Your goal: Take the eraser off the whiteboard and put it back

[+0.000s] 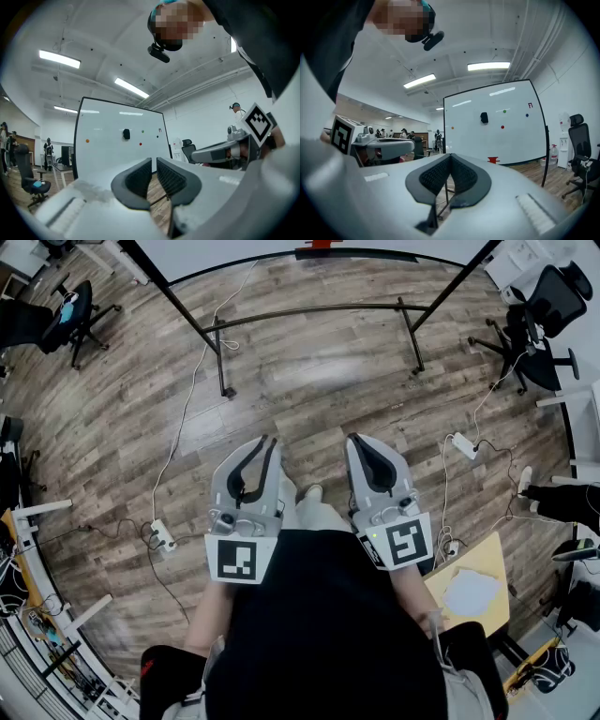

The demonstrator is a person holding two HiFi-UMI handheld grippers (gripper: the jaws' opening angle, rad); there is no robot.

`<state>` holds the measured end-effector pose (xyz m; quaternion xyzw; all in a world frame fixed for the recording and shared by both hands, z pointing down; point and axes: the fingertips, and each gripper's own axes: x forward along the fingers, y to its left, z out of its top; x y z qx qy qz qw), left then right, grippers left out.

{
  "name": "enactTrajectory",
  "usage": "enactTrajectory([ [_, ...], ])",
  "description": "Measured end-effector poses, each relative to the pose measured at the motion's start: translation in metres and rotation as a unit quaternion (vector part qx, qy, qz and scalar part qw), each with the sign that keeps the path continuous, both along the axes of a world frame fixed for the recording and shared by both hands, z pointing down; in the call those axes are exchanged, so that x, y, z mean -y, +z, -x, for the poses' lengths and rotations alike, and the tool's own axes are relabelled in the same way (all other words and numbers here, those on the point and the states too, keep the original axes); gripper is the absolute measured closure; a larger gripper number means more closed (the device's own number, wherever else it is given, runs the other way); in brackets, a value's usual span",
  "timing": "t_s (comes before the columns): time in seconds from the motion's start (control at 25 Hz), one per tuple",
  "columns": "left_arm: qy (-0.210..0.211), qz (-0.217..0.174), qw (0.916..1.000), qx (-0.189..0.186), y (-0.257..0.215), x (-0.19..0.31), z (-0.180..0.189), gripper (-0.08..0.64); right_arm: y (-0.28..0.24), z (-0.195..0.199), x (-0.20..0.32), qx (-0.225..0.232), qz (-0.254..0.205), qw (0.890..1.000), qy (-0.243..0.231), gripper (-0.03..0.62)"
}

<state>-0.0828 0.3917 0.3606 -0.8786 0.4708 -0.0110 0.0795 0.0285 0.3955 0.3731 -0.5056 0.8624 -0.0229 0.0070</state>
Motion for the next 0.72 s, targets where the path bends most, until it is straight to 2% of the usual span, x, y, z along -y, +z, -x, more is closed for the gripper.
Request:
enactTrajectory([
  [0.28, -0.01, 0.007, 0.9999, -0.002, -0.002, -0.022, -0.006, 0.523, -0.015, -0.012, -0.026, -0.005, -0.016, 1.0, 0.007, 0.592],
  [0.72, -0.008, -0.014, 0.9999, 0.005, -0.012, -0.023, -0.025, 0.524, -0.02, -0.028, -0.028, -0.002, -0.027, 1.0, 0.009, 0.592],
])
